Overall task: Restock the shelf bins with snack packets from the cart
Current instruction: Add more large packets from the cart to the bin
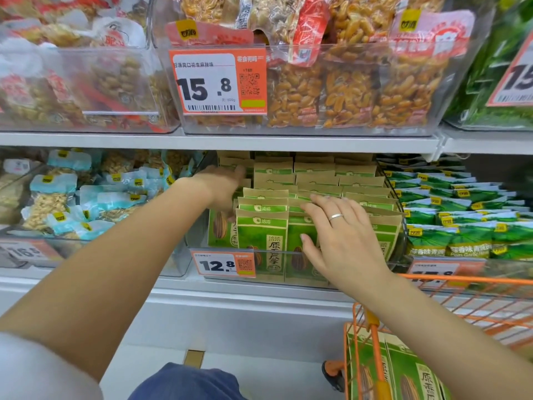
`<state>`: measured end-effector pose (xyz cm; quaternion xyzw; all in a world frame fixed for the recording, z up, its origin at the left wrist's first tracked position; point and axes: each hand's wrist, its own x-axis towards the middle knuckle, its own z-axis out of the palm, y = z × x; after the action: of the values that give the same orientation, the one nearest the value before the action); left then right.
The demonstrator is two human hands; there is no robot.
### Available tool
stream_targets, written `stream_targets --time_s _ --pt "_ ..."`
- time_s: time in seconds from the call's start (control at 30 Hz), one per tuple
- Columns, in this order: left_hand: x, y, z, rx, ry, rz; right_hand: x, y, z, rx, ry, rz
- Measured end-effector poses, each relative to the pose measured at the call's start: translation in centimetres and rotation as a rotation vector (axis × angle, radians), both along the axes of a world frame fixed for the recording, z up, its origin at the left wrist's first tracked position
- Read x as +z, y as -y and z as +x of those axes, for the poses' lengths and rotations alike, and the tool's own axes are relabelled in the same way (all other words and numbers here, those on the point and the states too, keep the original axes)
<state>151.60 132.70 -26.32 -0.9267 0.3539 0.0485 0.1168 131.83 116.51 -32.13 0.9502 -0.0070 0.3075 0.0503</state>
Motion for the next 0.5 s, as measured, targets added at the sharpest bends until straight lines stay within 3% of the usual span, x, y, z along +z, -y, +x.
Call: stream_targets --time_s 0.27,0.37,0.5 --pt "-0.1 -0.5 -0.6 0.058 -0.171 0.104 0.0 0.0 -0.2 -0.002 -0.011 -0.022" --pt "-0.1 -1.1 -0.2 0.007 -0.042 0.084 0.0 -0.1 -0.2 -0.005 -0.012 -0.014" --pt "-0.2 -1.1 0.3 -0.076 0.295 -0.014 0.0 -0.1 -0.2 -0.001 -0.017 -0.012"
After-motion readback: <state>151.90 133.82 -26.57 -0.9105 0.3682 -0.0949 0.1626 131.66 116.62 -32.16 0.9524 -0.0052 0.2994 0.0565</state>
